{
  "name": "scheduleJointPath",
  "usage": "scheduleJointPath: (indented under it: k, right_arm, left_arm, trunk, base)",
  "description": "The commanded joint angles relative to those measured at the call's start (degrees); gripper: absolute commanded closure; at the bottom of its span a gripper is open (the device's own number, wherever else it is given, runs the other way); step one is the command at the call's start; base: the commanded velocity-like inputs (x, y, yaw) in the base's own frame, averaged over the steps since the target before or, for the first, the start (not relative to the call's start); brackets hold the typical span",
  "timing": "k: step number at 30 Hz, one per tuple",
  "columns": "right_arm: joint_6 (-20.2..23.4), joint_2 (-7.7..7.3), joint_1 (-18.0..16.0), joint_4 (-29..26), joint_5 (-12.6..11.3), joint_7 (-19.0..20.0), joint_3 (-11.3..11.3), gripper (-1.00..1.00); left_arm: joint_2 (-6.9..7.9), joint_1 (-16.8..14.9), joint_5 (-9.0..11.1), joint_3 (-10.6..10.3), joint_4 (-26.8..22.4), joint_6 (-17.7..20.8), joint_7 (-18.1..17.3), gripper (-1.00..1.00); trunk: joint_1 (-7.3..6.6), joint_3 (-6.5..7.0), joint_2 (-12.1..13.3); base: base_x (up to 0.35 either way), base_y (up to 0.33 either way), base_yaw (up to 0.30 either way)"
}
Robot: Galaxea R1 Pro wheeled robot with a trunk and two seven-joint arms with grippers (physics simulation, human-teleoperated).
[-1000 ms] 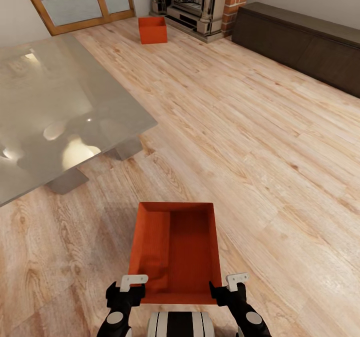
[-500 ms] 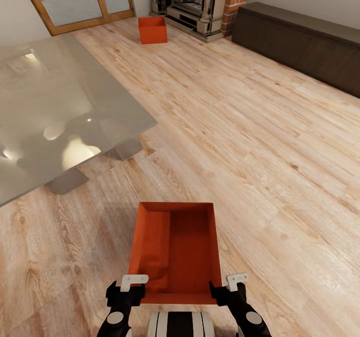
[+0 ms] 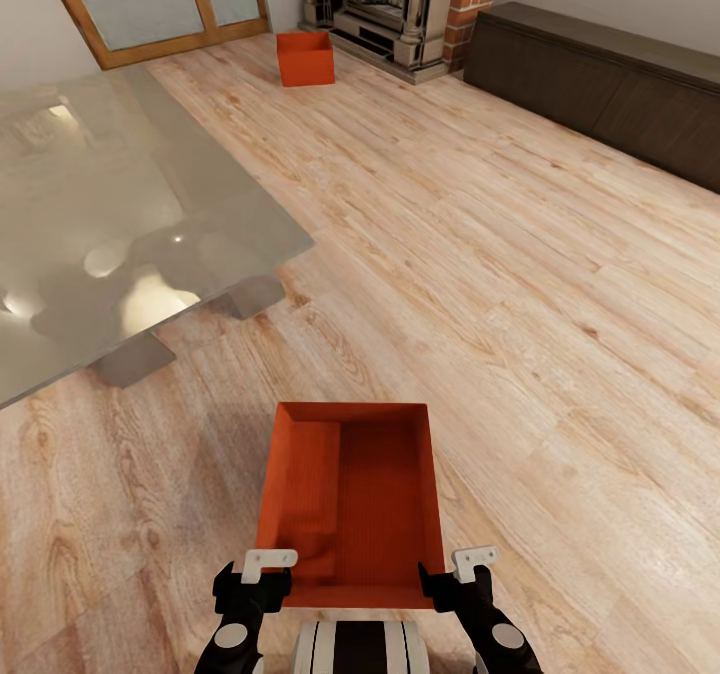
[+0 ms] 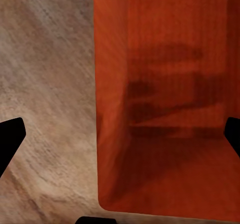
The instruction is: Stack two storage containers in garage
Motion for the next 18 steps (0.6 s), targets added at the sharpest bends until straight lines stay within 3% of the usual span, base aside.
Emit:
scheduleJointPath:
  k: [1, 6, 18]
  right_arm:
    - [0.3, 0.02, 0.0, -0.1, 0.5, 0.2, -0.1, -1.0]
    - [0.3, 0.02, 0.0, -0.1, 0.5, 0.2, -0.1, -1.0]
    - [0.3, 0.02, 0.0, -0.1, 0.6, 0.1, -0.1, -1.0]
  left_arm:
    - [0.02, 0.0, -0.2, -0.1, -0.1, 0.4, 0.3, -1.0]
    - [-0.04, 0.0, -0.2, -0.1, -0.1, 0.4, 0.3, -1.0]
    - [-0.25, 0.0, -0.2, -0.1, -0.1, 0.4, 0.2, -1.0]
  trunk:
    - [-0.01, -0.03, 0.0]
    - [0.65, -0.57, -1.2]
    - [0.65, -0.57, -1.2]
  base:
    - [0.0, 0.0, 0.0]
    - [0.0, 0.0, 0.0]
    - [0.0, 0.0, 0.0]
